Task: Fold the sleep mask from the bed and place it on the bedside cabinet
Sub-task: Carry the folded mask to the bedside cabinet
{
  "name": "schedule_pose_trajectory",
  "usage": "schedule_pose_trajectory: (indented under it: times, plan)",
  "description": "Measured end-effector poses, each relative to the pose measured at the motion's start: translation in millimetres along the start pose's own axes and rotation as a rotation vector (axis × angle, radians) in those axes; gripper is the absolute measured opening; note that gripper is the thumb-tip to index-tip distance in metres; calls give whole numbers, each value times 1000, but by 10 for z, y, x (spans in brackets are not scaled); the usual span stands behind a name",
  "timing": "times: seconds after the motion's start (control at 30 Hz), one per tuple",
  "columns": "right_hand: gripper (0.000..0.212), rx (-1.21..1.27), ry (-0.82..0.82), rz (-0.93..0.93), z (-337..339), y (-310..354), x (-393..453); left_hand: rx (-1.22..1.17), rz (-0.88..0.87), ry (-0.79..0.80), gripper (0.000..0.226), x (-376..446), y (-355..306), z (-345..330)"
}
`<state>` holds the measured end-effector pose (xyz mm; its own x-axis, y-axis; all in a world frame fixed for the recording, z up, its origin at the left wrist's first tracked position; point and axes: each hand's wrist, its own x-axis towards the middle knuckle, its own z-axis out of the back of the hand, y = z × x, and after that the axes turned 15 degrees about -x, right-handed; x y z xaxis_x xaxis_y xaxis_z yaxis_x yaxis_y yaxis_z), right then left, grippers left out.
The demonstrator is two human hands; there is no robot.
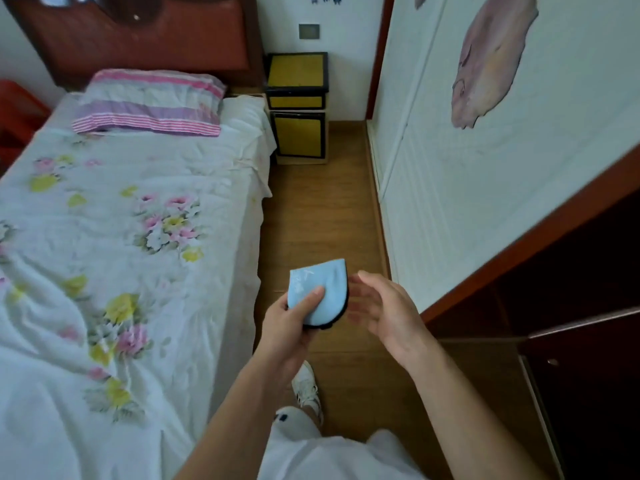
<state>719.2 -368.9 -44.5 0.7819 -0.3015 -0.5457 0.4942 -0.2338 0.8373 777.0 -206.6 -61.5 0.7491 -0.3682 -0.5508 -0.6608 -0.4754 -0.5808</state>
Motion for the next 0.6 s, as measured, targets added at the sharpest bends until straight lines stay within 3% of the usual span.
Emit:
schedule_pose_trajectory:
  times: [0.2, 0.4, 0.6]
  plan:
    - [30, -46, 38, -1, -482, 751, 799, 40, -65, 4, 44, 764, -899, -143]
    - [28, -32, 34, -15, -681, 1188, 1457, 60, -86, -28, 35, 1344, -1367, -295]
    - [32, 23, 21, -33, -667, 1563, 2198, 60, -94, -87, 47, 2058, -1676, -523]
